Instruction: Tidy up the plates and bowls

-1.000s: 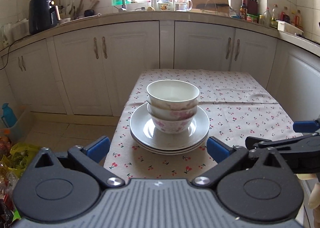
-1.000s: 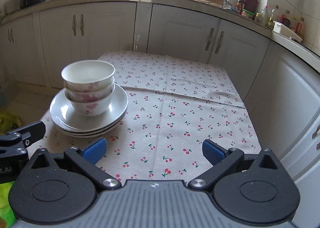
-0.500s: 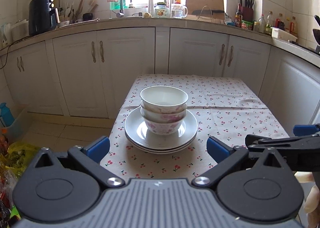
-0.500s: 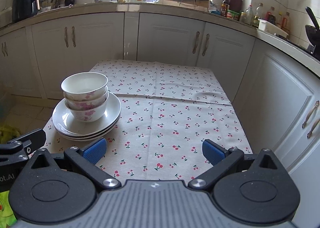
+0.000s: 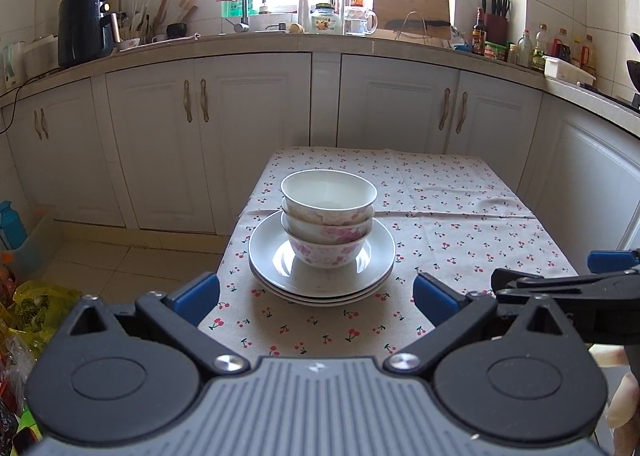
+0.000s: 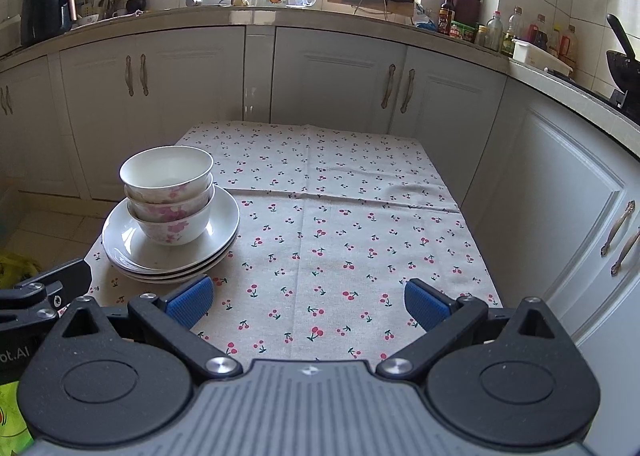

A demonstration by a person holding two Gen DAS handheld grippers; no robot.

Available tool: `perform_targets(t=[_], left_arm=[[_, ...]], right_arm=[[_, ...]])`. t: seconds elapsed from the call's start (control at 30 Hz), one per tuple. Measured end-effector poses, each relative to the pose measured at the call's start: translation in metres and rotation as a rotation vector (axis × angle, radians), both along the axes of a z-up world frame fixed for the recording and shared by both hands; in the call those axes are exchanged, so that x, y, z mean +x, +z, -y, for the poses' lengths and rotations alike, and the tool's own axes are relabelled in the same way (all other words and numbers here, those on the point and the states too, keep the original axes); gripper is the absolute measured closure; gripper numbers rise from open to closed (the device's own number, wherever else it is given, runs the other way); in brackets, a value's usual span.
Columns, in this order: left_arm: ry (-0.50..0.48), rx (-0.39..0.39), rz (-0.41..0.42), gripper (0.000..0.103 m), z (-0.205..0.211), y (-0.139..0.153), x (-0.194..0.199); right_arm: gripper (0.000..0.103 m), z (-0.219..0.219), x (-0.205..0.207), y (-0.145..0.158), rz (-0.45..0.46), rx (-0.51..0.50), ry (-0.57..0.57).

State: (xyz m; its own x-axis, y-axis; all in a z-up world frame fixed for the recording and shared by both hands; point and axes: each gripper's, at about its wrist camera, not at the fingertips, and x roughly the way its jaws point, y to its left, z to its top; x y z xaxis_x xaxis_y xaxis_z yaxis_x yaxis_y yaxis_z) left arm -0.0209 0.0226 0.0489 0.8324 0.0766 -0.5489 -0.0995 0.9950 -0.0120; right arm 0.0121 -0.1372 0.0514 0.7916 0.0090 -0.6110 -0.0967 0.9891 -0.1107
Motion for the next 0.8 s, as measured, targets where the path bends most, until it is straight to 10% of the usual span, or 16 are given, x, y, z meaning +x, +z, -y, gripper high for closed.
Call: perform_targets(t=[0.8], left_arm=[[0.002,0.0,-0.002,0.001,0.0008,-0.0001,0.0012]], right_arm=[[0.0,0.0016,0.0003,-0.0009,0.004,-0.003,-0.003]])
